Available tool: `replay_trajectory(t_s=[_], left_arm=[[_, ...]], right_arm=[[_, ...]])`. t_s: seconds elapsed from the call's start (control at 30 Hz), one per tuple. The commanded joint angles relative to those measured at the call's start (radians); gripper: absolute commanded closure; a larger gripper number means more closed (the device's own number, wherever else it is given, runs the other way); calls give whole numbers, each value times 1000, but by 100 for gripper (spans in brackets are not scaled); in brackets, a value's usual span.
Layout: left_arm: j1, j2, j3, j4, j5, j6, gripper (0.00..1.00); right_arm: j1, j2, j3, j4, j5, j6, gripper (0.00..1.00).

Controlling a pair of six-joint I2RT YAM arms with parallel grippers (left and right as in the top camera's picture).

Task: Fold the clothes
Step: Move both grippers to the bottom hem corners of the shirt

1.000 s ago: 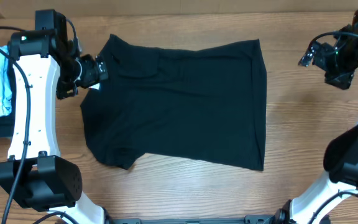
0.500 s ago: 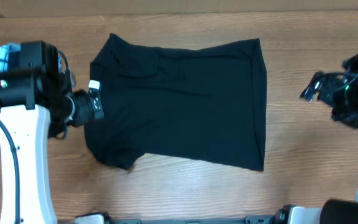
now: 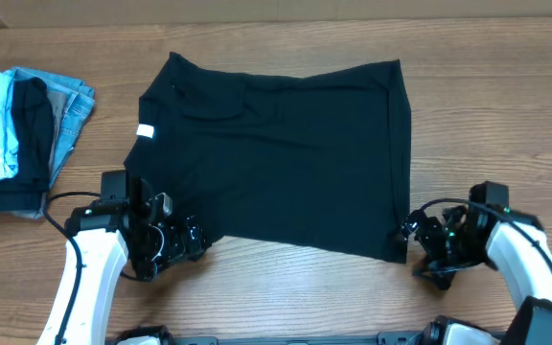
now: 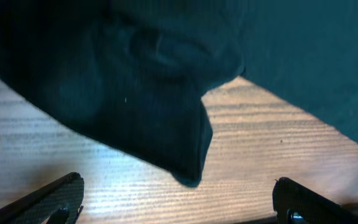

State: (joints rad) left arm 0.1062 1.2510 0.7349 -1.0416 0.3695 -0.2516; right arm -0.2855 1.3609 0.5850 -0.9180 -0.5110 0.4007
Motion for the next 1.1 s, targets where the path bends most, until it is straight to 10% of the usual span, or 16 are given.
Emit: replay_trajectory(t_s=[0.0,0.1,0.2,0.33,0.83,0.97,1.07], left_arm=[[-4,-10,-6,24,21,8,0],[-4,-10,-7,27,-15,-8,0],[-4,-10,-7,29,-18,-15,0],[-4,-10,-7,27,-18,-18,0],[-4,-10,-7,63,-86,-17,0],[-4,-10,-7,63,-80,-32,39],[-4,-10,-52,73,-54,-82,28]], right_arm=[[5,-13,-75,112,-10,25,0],[5,-13,-123,177,-7,49,16],[5,-13,-133,177,-6,49,63],[5,-13,-133,178,-6,49,96],[4,-13,-93,200,-6,63,96],[4,-13,-93,199,-8,48,96],[4,-13,-93,199,-7,48,96]])
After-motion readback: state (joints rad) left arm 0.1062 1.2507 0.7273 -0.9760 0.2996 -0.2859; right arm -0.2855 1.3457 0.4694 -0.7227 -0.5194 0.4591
